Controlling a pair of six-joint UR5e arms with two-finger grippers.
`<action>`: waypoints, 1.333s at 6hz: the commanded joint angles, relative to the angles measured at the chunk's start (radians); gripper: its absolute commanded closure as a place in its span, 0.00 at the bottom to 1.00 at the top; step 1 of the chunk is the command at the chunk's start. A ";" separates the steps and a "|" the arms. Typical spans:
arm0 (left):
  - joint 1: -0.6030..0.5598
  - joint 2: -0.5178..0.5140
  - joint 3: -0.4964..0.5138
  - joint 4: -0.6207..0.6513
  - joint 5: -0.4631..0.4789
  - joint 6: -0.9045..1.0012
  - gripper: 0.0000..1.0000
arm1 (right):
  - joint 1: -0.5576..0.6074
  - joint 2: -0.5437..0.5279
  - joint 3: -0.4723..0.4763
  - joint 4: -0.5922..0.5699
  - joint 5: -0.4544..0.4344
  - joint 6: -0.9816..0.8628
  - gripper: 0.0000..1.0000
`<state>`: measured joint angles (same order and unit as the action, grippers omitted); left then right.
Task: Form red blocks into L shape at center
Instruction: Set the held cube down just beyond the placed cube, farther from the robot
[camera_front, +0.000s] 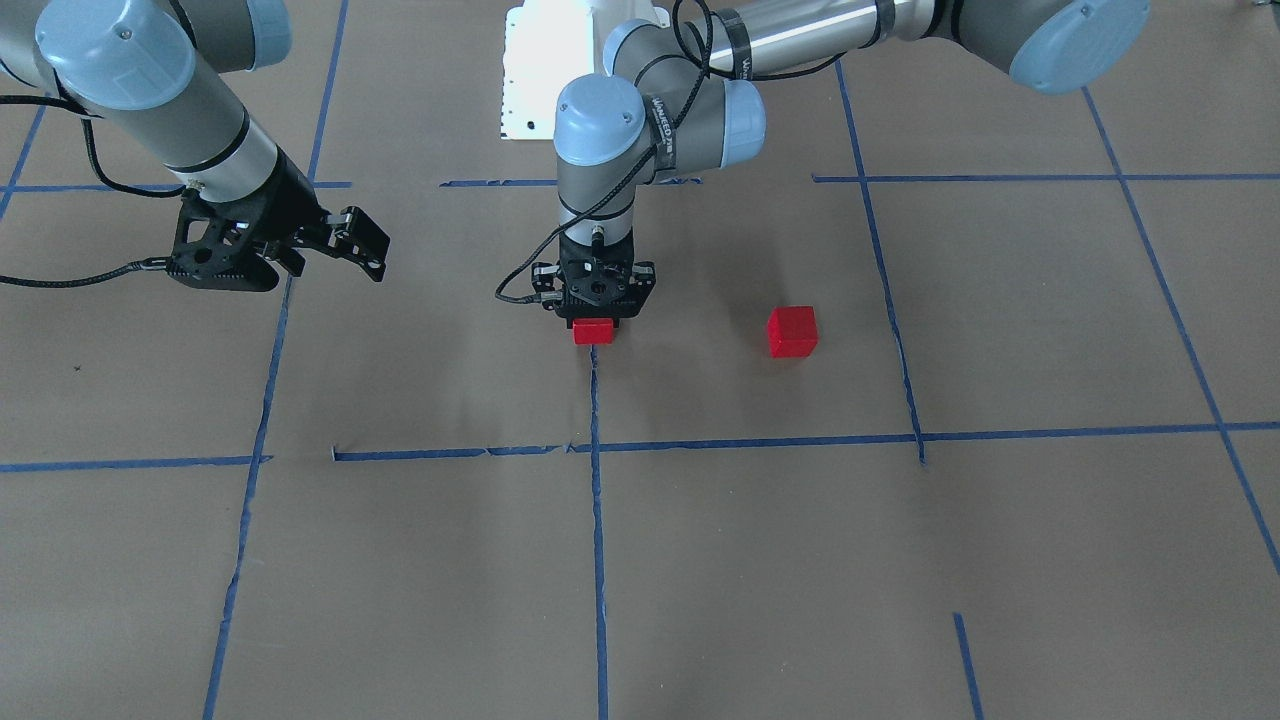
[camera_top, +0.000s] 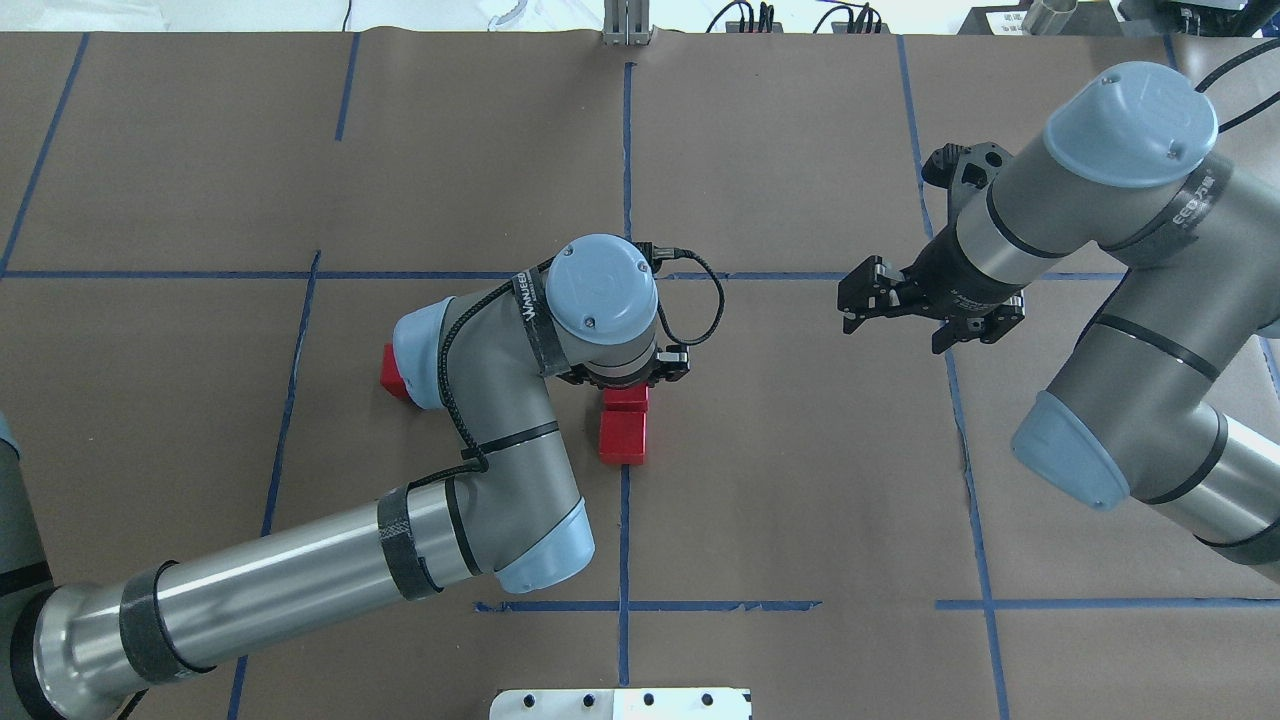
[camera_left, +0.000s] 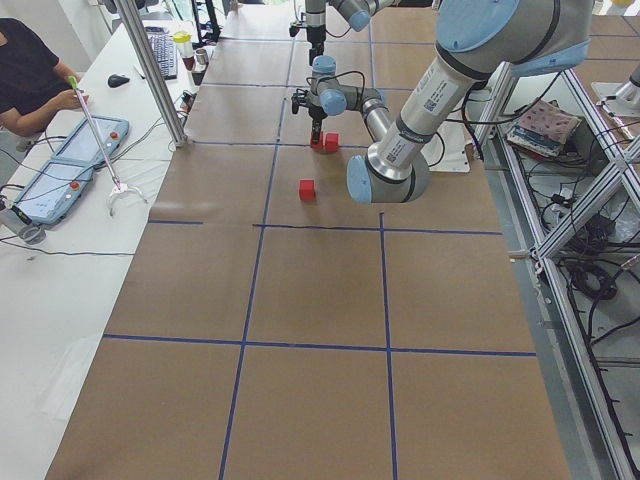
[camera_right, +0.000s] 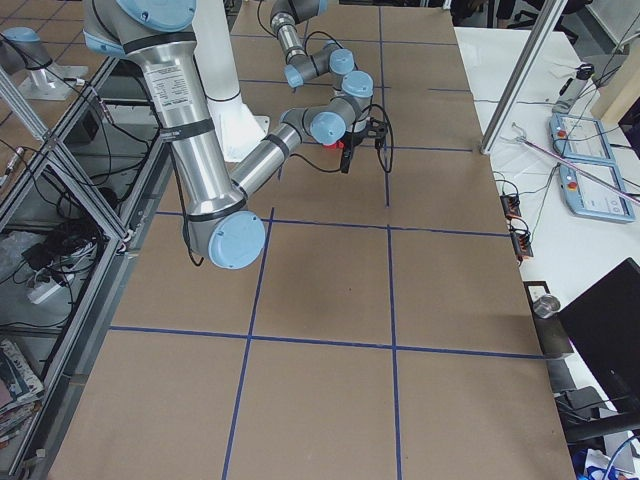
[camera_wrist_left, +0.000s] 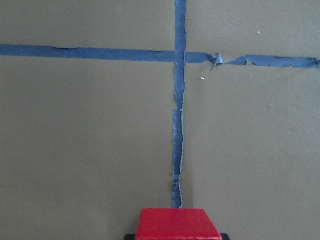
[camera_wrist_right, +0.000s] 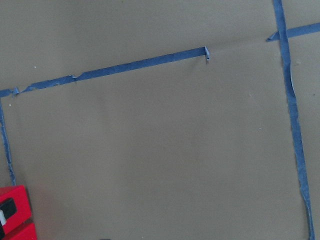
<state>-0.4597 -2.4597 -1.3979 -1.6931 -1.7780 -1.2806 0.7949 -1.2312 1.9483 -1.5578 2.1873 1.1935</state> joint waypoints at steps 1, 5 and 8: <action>0.003 0.002 -0.006 0.001 0.002 -0.002 1.00 | 0.000 0.001 0.000 -0.001 0.000 0.000 0.00; 0.016 0.007 -0.015 0.010 0.005 -0.003 1.00 | 0.000 -0.002 -0.003 -0.001 0.000 0.000 0.00; 0.027 0.013 -0.024 0.012 0.005 -0.003 1.00 | 0.000 -0.002 -0.002 -0.001 0.000 0.000 0.00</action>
<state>-0.4349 -2.4476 -1.4177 -1.6814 -1.7732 -1.2839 0.7946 -1.2333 1.9461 -1.5585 2.1875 1.1934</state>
